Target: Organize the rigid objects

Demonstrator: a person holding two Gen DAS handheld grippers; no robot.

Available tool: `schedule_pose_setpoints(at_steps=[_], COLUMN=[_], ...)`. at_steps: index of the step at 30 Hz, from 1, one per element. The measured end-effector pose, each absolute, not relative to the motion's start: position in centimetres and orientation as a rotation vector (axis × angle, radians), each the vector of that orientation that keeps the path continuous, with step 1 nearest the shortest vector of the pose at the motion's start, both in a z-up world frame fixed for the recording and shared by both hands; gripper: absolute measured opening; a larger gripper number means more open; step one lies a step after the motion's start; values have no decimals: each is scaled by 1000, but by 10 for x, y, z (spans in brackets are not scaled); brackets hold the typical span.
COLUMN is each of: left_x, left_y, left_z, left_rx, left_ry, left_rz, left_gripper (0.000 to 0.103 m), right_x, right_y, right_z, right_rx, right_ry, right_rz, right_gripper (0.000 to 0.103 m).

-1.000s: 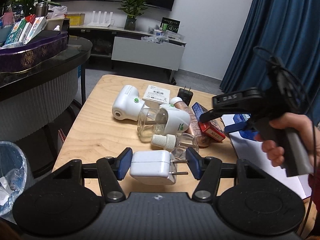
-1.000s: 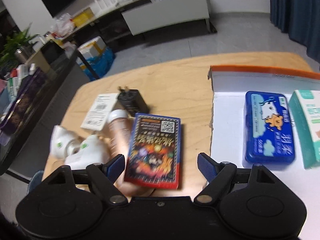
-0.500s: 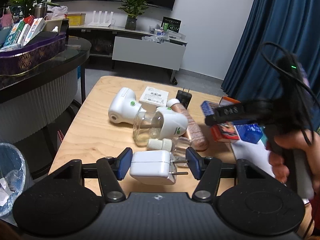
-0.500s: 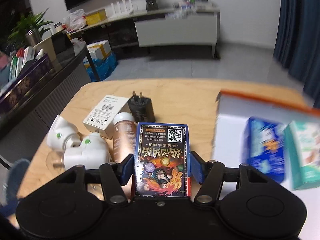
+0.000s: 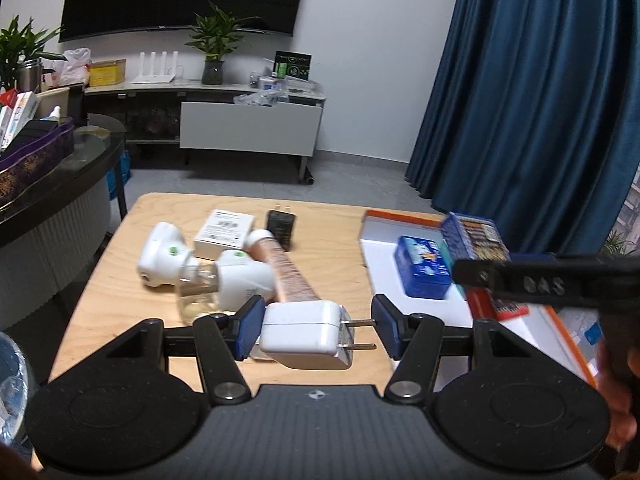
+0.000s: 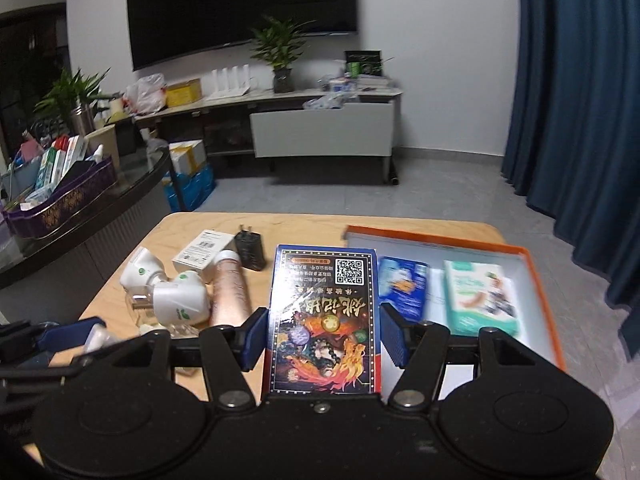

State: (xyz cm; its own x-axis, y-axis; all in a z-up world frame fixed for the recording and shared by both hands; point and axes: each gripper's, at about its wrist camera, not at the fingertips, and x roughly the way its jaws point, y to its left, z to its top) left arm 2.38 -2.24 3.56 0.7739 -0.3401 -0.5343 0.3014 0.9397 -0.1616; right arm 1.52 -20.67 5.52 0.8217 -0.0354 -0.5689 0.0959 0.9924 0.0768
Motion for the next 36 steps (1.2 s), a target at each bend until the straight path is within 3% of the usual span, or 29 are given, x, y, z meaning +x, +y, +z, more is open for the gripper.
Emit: schedule_pose_setpoints(at_steps=[16, 36], left_x=[-3, -6], left_y=[-97, -134], left_z=[47, 51], left_rx=[13, 56], left_ry=[592, 569], left_rz=[-407, -425], left_gripper=[59, 59], right_x=[-75, -91], right_y=[-258, -286], right_z=[59, 57], right_rx=[185, 236], right_ry=[554, 525], right_rz=[-184, -244], right_gripper=[71, 71])
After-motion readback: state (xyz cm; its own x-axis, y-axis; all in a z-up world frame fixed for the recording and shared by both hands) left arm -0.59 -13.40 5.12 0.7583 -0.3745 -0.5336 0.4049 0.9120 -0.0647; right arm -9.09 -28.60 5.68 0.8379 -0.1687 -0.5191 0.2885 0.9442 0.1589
